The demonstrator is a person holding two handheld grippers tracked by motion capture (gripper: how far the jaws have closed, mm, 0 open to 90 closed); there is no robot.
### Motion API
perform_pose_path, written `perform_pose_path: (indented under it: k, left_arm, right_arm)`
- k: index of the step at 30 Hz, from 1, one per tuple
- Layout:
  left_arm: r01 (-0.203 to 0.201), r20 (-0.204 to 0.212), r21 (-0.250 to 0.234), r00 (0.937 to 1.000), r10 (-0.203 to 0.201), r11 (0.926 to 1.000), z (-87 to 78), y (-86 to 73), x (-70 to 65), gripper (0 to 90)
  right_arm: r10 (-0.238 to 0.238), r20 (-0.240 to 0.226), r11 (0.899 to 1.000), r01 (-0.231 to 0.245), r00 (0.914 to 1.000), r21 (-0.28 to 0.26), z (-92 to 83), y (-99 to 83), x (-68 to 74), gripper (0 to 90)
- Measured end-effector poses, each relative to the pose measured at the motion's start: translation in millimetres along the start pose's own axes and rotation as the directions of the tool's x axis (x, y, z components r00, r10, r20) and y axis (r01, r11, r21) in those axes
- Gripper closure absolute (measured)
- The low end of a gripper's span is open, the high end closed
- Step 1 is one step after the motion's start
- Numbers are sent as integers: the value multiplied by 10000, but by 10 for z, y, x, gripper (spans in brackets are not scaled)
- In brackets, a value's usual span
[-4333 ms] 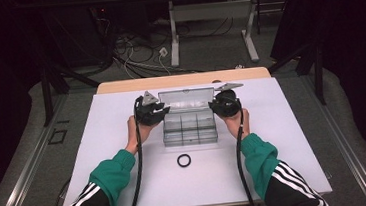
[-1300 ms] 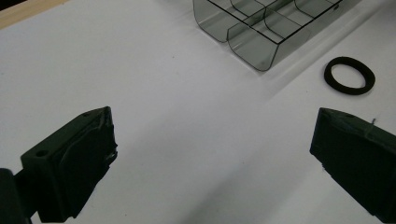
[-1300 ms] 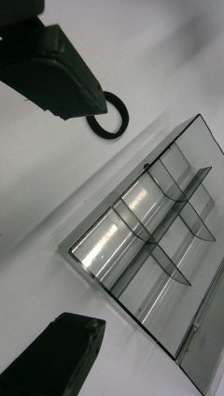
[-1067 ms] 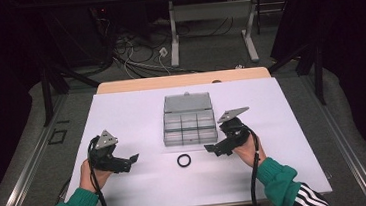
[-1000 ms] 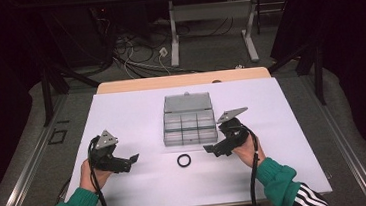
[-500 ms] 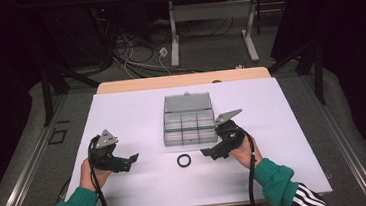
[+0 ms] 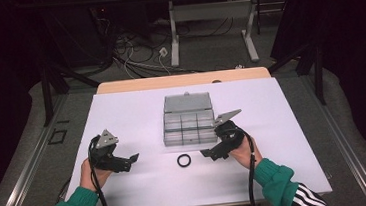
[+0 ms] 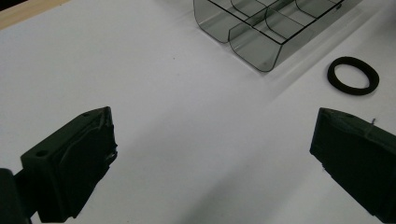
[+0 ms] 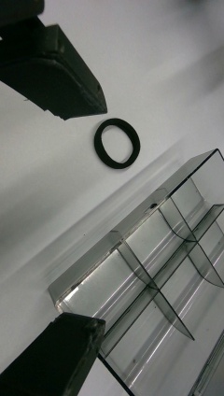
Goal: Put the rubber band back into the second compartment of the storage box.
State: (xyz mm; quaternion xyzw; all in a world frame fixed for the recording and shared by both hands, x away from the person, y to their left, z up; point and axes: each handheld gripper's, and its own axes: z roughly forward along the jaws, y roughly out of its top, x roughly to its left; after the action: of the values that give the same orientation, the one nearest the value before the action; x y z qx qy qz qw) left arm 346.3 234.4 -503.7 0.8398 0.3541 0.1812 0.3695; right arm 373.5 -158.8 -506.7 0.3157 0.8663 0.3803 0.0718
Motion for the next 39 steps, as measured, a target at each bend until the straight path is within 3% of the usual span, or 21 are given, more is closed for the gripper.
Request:
perform_pose_path:
  k: [17, 25, 27, 39]
  left_arm:
    - [25, 11, -40, 10000, -25, 10000, -13, -2, -9, 1]
    - [-37, 10, -44, 10000, 37, 10000, -14, 0, -13, 0]
    - [-18, 0, -94, 10000, 18, 10000, -15, 0, -20, 0]
    - [-70, 28, -128, 10000, 71, 9999, -12, 5, -29, 1]
  right_arm:
    - [-341, -562, 9989, 358, 9978, 291, 98, 27, 136, 0]
    - [-451, -560, 9984, 469, 9974, 324, 102, 29, 151, 0]
    - [-609, -716, 9972, 637, 9956, 383, 133, 46, 229, 0]
    - [-902, -852, 9940, 950, 9923, 538, 220, 60, 335, 0]
